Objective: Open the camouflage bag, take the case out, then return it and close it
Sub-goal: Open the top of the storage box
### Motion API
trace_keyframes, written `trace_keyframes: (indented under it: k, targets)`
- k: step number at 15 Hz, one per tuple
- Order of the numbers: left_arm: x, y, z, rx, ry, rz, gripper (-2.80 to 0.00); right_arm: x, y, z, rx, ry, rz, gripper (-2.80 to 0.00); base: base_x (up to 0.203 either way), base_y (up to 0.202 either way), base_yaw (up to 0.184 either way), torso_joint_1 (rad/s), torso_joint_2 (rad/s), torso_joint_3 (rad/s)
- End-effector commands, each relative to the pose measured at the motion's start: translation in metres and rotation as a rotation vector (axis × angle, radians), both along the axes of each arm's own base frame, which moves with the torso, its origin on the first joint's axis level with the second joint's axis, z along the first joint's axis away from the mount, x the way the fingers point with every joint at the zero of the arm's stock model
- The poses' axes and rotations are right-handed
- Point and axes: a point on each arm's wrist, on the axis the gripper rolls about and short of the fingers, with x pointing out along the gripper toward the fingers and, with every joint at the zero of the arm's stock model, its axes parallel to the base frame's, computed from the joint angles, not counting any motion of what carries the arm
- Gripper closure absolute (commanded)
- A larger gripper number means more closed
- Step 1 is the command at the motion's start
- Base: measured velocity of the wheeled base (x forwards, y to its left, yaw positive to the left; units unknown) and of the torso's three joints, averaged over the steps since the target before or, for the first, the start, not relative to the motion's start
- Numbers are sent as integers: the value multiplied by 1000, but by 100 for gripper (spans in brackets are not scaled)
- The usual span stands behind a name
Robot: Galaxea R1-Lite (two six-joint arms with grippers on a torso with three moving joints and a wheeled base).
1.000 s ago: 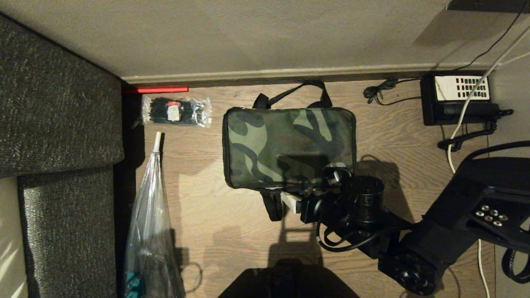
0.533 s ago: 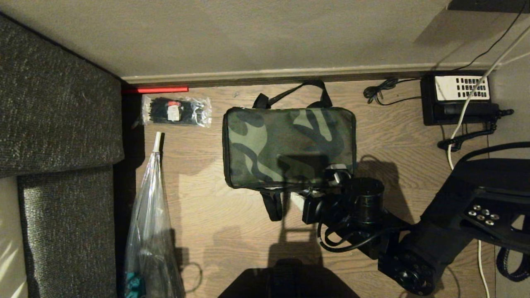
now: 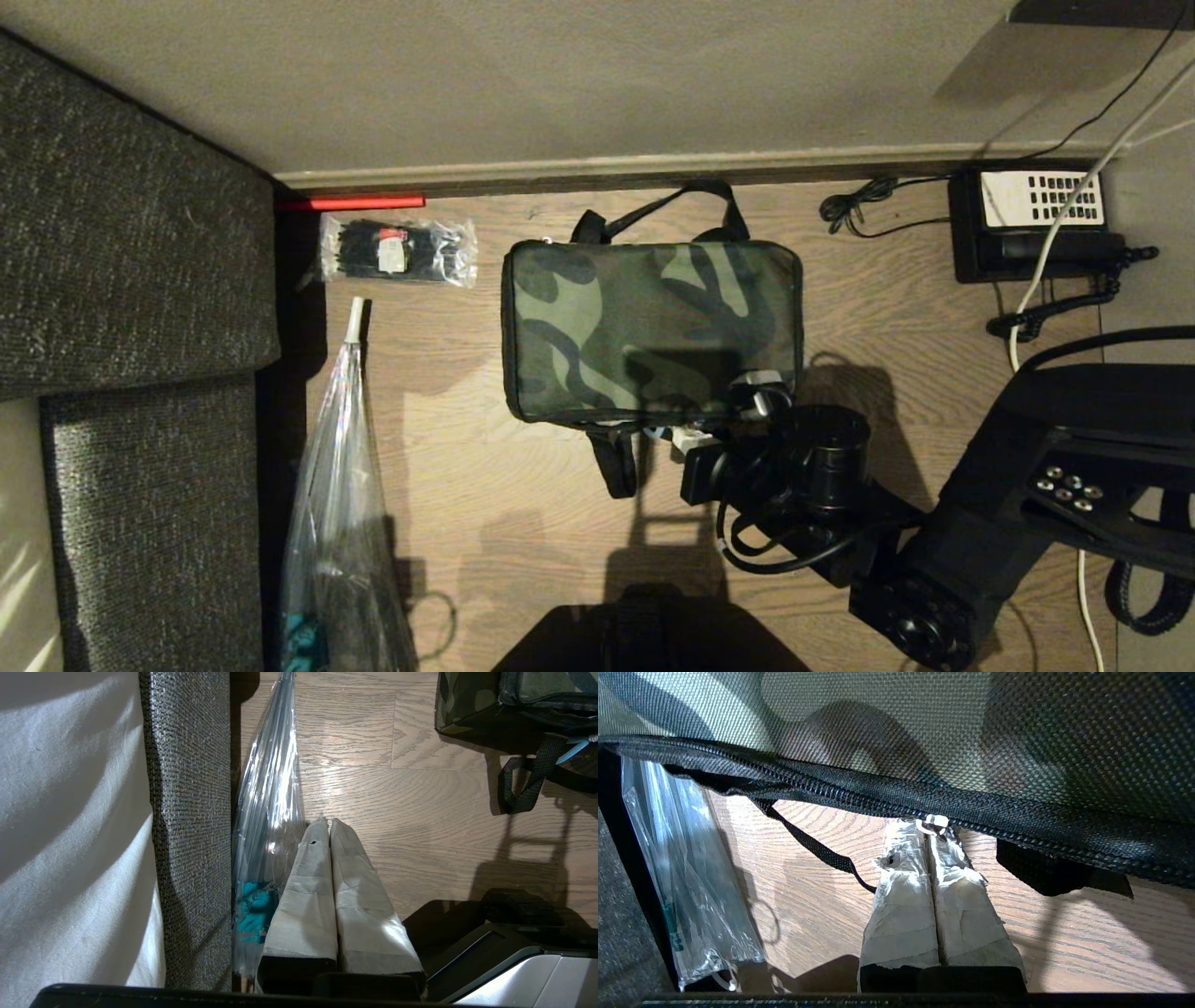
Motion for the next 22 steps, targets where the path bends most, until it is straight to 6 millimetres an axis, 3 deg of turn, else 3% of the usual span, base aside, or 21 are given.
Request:
trace_keyframes:
  k: [1,4,6,10,22]
  targets:
    - [0,0,-1,0,3,1,0,-7,-5,-1,-20,9,12,0,0,0,0,0,0,0]
    - [0,0,-1,0,3,1,0,-9,-7,-1,-37,7,23,0,0,0,0,0,0,0]
    - [0,0,-1,0,3,1,0,-23,-22,-6,-126,52,74,0,0,0,0,0,0,0]
    - [0,0,-1,0,3,1,0,-26,-30,-6,-167,88,81,0,0,0,0,0,0,0]
    - [0,0,-1,0,3,1,0,-9,-65,9,-194,45,-27,0,0,0,0,0,0,0]
